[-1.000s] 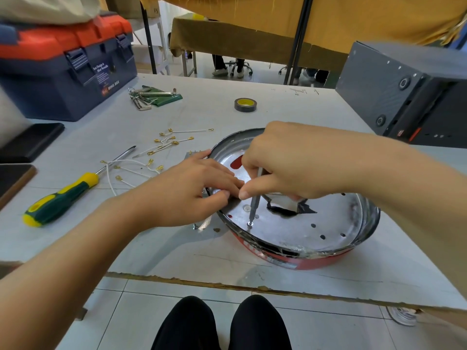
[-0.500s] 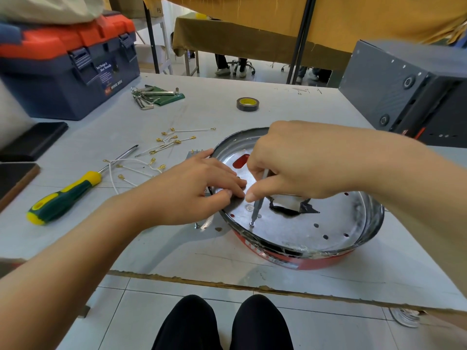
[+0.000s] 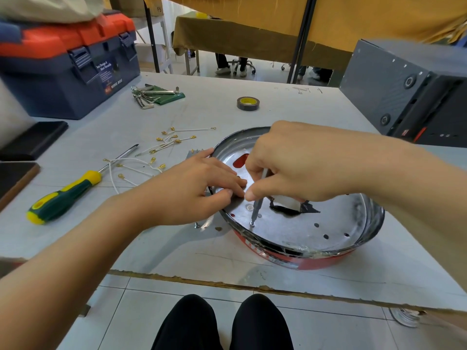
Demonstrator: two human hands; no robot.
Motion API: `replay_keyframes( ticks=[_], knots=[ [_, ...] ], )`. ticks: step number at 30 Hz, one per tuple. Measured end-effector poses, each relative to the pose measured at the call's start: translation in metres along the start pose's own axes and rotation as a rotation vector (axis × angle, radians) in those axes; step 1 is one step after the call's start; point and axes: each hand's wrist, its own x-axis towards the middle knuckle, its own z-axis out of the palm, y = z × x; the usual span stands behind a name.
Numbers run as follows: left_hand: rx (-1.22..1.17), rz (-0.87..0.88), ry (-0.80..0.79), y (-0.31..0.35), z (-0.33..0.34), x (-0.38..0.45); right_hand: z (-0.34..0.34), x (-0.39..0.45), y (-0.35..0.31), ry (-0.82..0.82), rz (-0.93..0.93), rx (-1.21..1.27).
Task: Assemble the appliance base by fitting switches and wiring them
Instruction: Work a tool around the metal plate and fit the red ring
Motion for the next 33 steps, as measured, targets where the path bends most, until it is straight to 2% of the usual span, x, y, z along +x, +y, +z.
replay_keyframes(
  ticks=[5,8,11,20,23,28,33],
  knots=[
    [0.001,0.006,0.006,0.000,0.000,0.000,0.003,-0.005,0.002,-0.002,-0.001,-0.041],
    [0.011,0.022,-0.006,0.000,0.001,0.001,0.003,-0.007,0.003,-0.050,-0.060,0.044],
    [0.004,0.037,0.007,-0.001,0.001,0.002,0.004,-0.005,0.003,-0.007,-0.080,0.070],
    [-0.004,0.026,0.008,-0.001,0.001,0.001,0.006,0.004,0.001,0.037,0.045,0.095],
    [-0.002,0.021,0.014,-0.001,0.001,0.001,0.007,0.005,0.002,0.006,0.046,0.086],
    [0.008,0.020,0.000,-0.003,0.001,0.001,0.003,-0.007,-0.001,-0.028,-0.063,-0.061],
    [-0.015,0.044,0.030,-0.002,0.002,0.001,0.001,-0.002,-0.010,-0.015,-0.167,-0.410]
  ],
)
